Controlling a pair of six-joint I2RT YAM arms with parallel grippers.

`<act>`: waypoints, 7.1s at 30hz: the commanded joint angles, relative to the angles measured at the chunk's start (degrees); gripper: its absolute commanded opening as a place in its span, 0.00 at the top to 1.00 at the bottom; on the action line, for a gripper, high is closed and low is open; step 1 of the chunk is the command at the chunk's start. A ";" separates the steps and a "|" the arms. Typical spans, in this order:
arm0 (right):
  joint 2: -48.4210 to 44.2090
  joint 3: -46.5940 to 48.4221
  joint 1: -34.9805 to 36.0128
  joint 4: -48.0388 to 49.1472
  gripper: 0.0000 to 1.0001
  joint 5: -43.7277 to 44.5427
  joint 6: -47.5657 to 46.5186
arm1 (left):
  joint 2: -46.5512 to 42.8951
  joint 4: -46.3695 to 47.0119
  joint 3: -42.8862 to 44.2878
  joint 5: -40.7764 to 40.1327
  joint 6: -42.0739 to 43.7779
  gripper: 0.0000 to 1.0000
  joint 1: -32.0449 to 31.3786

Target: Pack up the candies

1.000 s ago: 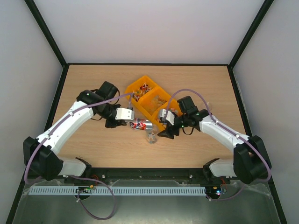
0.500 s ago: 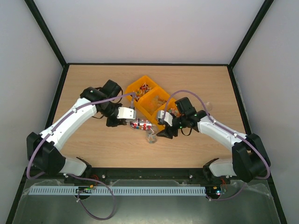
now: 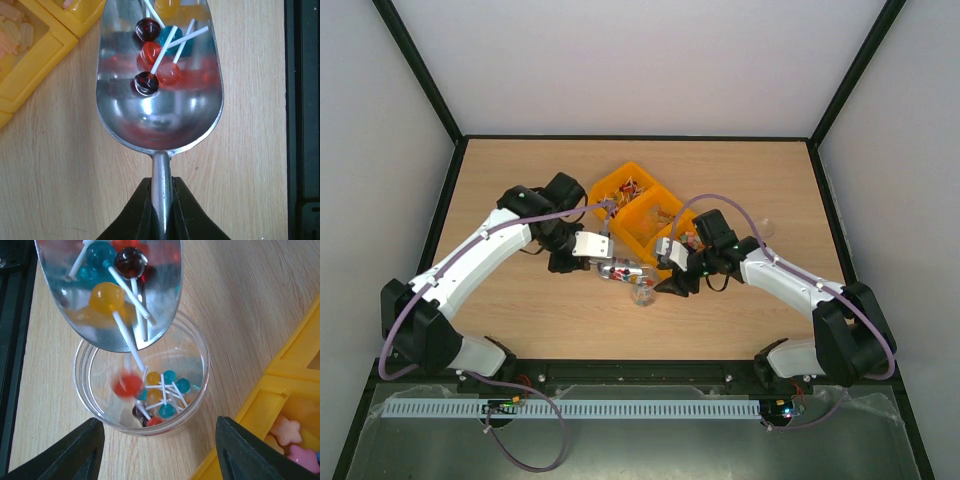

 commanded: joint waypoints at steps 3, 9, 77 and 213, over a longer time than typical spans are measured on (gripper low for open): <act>1.00 -0.77 0.88 -0.24 0.39 -0.49 -0.08 | 0.85 -2.07 2.59 -1.02 -0.53 0.98 -0.64; 1.16 -0.63 1.12 -0.45 0.39 -0.31 -0.63 | 1.59 -2.85 3.35 -2.02 -0.55 0.98 -0.77; 4.03 8.79 2.15 -6.73 0.10 2.26 3.85 | 13.70 1.23 16.90 -10.07 -23.32 0.98 7.90; 37.38 37.73 -9.60 -0.10 0.85 34.70 37.57 | 33.31 -8.21 34.22 -23.62 -24.76 0.98 -6.01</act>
